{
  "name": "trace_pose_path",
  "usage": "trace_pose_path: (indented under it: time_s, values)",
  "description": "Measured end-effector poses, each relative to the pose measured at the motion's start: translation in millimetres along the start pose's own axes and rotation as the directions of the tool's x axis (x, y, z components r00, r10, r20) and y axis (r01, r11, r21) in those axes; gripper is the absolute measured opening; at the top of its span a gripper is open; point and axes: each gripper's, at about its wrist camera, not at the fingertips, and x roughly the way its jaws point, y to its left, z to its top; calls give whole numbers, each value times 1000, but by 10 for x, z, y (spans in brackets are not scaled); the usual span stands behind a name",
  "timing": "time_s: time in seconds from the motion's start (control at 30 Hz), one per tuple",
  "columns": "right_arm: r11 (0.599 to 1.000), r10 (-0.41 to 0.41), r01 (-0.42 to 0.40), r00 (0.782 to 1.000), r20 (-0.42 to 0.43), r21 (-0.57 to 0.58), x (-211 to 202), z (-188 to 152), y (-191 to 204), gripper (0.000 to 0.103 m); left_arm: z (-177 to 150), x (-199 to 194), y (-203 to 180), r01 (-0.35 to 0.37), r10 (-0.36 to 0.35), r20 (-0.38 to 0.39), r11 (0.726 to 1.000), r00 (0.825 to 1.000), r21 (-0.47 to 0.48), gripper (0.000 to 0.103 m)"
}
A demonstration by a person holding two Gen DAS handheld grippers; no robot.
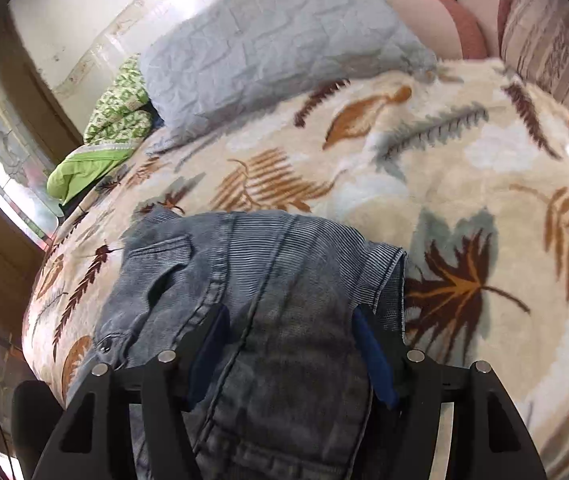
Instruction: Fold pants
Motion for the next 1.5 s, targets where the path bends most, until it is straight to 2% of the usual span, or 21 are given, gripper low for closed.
trace_pose_path:
  time_s: [0.13, 0.27, 0.43, 0.47, 0.5, 0.57, 0.6, 0.67, 0.7, 0.77, 0.9, 1.03, 1.17, 1.5]
  values:
    - [997, -3, 6, 999, 37, -83, -231, -165, 213, 67, -103, 134, 30, 14, -14, -43, 1000, 999, -2, 103]
    - [995, 6, -3, 1000, 31, -100, -326, -266, 278, 67, -390, 468, -61, 44, -40, -169, 999, 985, 24, 103]
    - [996, -11, 11, 1000, 1, -94, -396, -403, 283, 67, -911, 985, -265, 69, -46, -339, 996, 940, 57, 103]
    - [995, -34, 30, 999, -39, -98, -301, -431, 284, 67, -986, 1051, -301, 74, -48, -360, 995, 932, 61, 103]
    - [995, -34, 30, 999, -39, -98, -301, -431, 284, 67, -1065, 1124, -340, 86, -56, -379, 994, 924, 62, 103]
    - [993, -46, 39, 997, -58, -111, -226, -438, 295, 68, -1248, 1293, -435, 114, -73, -438, 991, 896, 67, 103]
    - [992, -51, 44, 997, -55, -121, -211, -436, 306, 69, -1307, 1343, -456, 120, -80, -450, 991, 889, 61, 103]
    - [988, -60, 52, 997, -53, -144, -165, -455, 320, 70, -1363, 1381, -413, 133, -119, -440, 991, 890, 2, 103]
    - [988, -59, 51, 997, -51, -146, -161, -461, 318, 70, -1380, 1405, -390, 145, -140, -448, 989, 883, -23, 103]
    - [988, -52, 44, 997, -51, -145, -148, -461, 301, 70, -1405, 1409, -399, 154, -150, -448, 988, 881, -29, 103]
    - [989, -49, 41, 998, -50, -142, -132, -459, 288, 71, -1400, 1361, -432, 141, -129, -433, 990, 892, -6, 103]
    - [989, -49, 42, 998, -48, -143, -123, -460, 298, 71, -1386, 1360, -416, 137, -125, -445, 991, 887, -4, 103]
    - [989, -50, 43, 998, -48, -144, -124, -461, 295, 71, -1387, 1334, -437, 125, -103, -444, 992, 890, 19, 103]
    - [989, -49, 42, 998, -47, -144, -129, -467, 291, 71, -1386, 1314, -418, 125, -103, -446, 992, 889, 21, 103]
